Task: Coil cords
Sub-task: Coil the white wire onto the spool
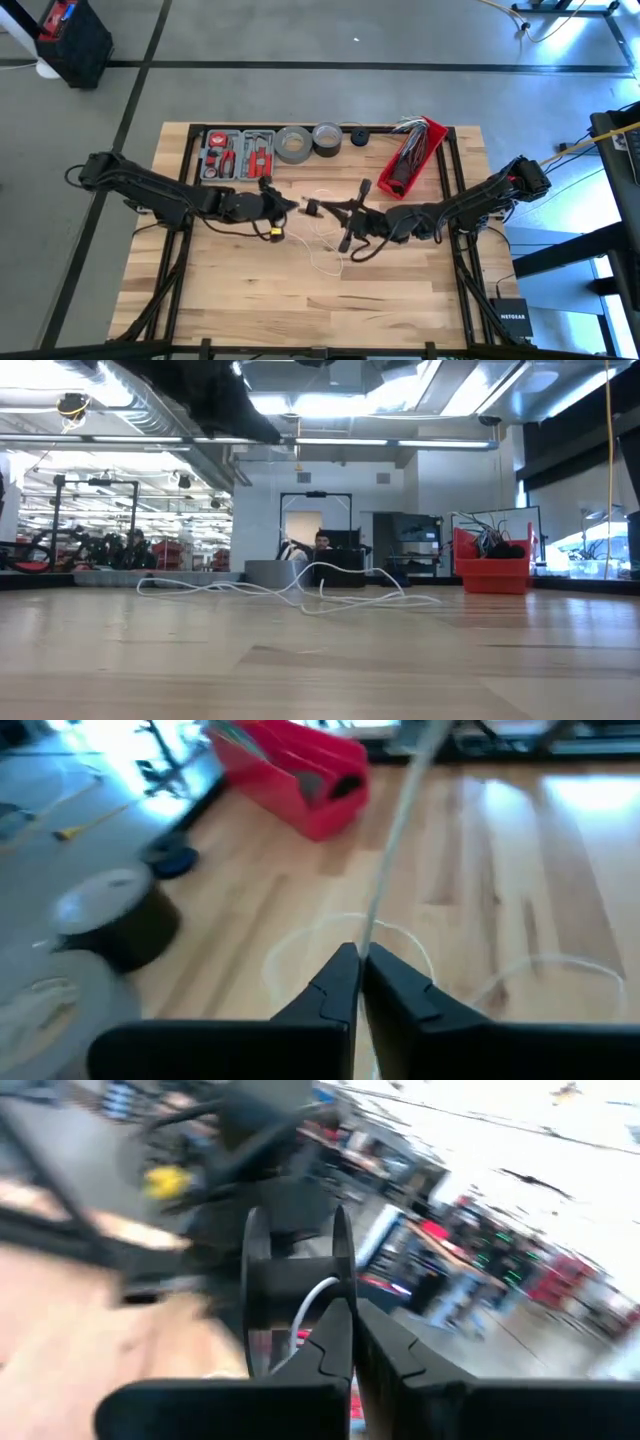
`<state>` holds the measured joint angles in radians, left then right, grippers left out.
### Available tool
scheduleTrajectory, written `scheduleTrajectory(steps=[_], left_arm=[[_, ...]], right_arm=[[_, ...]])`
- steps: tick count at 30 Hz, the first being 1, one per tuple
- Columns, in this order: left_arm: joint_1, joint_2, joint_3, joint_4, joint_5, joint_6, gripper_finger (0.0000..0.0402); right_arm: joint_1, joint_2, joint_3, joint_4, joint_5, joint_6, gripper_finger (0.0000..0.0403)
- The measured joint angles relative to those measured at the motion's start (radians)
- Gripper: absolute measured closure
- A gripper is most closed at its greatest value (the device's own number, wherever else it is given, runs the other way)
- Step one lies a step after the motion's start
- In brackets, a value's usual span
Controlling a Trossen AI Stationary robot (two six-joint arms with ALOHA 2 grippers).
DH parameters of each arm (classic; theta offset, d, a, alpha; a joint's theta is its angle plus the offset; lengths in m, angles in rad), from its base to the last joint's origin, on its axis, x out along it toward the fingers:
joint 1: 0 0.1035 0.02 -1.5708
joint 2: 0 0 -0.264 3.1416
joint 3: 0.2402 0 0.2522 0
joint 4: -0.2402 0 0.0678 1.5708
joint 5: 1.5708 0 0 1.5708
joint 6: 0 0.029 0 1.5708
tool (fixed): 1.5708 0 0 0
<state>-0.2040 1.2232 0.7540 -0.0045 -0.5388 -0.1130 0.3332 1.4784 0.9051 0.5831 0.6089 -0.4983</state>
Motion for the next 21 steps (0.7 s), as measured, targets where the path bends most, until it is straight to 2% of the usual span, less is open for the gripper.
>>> scheduleTrajectory(steps=[4,9,12,17,19,21], left_arm=[[-0.036,-0.08,0.0,-0.003,-0.012,-0.029,0.0395],[-0.087,-0.126,0.0,0.013,-0.012,-0.033,0.0397],[-0.098,-0.119,0.0,0.08,-0.006,0.008,0.0398],[-0.089,-0.083,0.0,0.167,0.089,0.066,0.0396],[-0.082,-0.062,-0.001,0.211,0.093,0.073,0.0398],[-0.071,-0.034,0.0,0.271,0.101,0.077,0.0399]], right_arm=[[-0.008,0.001,0.0,-0.067,-0.033,-0.036,0.0399],[-0.039,0.012,0.0,-0.135,0.067,-0.036,0.0399],[-0.059,0.038,0.0,-0.156,0.091,-0.033,0.0399],[-0.079,0.088,0.0,-0.141,0.196,-0.025,0.0398],[-0.08,0.098,0.0,-0.106,0.2,-0.015,0.0398],[-0.08,0.11,0.001,-0.058,0.158,0.003,0.0398]])
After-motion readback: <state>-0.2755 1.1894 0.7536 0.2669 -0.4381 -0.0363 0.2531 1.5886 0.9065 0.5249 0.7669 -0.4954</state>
